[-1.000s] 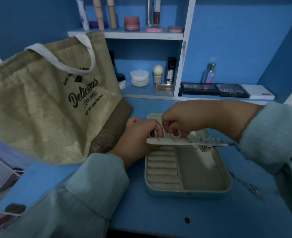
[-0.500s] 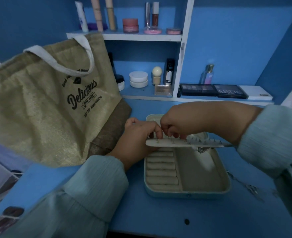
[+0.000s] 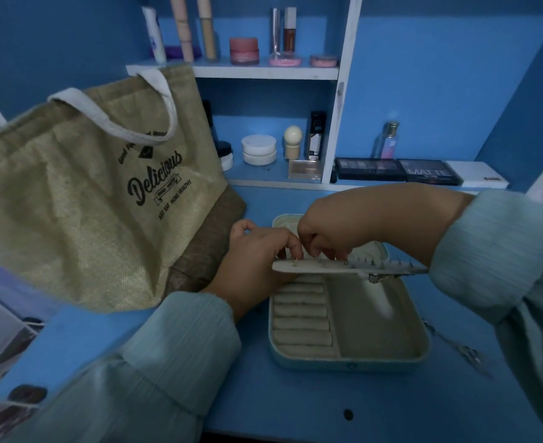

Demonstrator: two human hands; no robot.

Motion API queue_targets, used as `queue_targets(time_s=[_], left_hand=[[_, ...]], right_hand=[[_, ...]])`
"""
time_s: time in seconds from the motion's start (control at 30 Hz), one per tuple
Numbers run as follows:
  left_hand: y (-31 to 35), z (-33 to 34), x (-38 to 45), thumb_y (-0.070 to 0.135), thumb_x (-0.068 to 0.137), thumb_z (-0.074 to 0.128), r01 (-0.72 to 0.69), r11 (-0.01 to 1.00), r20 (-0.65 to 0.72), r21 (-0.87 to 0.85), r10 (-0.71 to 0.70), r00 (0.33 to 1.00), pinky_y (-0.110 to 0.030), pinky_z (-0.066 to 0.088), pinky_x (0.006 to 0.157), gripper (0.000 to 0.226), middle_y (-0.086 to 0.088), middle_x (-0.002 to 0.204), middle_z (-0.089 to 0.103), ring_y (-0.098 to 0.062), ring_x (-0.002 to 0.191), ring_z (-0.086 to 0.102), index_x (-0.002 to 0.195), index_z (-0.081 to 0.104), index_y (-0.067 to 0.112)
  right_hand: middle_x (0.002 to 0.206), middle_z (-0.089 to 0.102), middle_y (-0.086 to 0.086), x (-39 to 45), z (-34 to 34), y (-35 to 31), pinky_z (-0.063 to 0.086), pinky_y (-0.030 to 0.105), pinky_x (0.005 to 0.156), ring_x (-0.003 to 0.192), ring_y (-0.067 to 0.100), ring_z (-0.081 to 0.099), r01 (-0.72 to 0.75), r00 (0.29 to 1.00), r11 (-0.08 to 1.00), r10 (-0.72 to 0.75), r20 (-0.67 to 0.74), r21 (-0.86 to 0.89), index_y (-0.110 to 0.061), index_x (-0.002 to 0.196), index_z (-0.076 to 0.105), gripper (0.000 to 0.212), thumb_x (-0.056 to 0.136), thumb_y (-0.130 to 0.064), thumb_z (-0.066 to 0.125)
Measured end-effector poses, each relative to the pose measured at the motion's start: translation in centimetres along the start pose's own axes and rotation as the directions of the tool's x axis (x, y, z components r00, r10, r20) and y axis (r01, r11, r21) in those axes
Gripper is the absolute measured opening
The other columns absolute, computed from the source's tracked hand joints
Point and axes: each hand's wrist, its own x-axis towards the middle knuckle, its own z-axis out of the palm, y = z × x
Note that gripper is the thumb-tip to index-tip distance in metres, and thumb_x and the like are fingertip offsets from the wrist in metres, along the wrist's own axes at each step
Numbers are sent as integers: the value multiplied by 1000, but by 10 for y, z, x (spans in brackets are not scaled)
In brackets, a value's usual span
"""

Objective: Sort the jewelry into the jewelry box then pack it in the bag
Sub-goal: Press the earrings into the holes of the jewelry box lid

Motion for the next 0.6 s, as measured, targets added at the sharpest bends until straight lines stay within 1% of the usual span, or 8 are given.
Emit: queue_targets(time_s=[0.1,0.2,0.27,0.4,0.47,0.6], left_hand=[[1,0,0,43,72,51,17,1000,-12,12,-17,1000,-11,11,91,8,9,68,63,-4,77,49,70,51,35],[1,1,-1,44,72,51,32,999,-37,19,-31,999,-11,10,93,18,9,67,63,-4,77,48,69,57,28],[0,2,-2,45,71,52,35,999,-38,23,-34,999,-11,10,93,20,8,67,63,-4,76,49,69,59,27],[0,2,-1,47,70,52,43,999,-48,19,-42,998,-14,12,92,19,7,66,63,-5,75,51,70,59,28],[1,2,-1,46,71,52,42,999,-48,11,-41,998,-13,11,93,18,7,68,63,-5,78,50,70,58,29],[2,1,-1,43,71,52,29,999,-42,20,-28,999,-11,10,93,18,8,69,63,-4,80,48,70,59,27]], right_hand=[[90,68,8,0,1,2,44,19,61,71,16,60,12,1000,1000,-12,-16,9,-12,98,60,14,95,-17,47],[85,65,5,1,4,4,45,22,64,66,14,57,35,998,999,-34,-43,22,-17,90,56,9,94,-18,48],[83,64,3,1,6,7,47,23,67,62,10,55,47,997,997,-43,-64,67,-18,86,55,10,94,-18,49],[82,63,2,-2,6,15,48,21,65,60,7,56,71,995,977,-54,-88,202,-24,78,53,17,93,-16,50],[78,62,-1,-3,6,16,49,20,64,60,7,57,71,995,971,-53,-82,229,-25,77,51,20,94,-14,49],[74,61,-5,-2,6,16,48,18,63,58,4,57,76,994,978,-59,-92,194,-23,81,54,15,93,-15,49]])
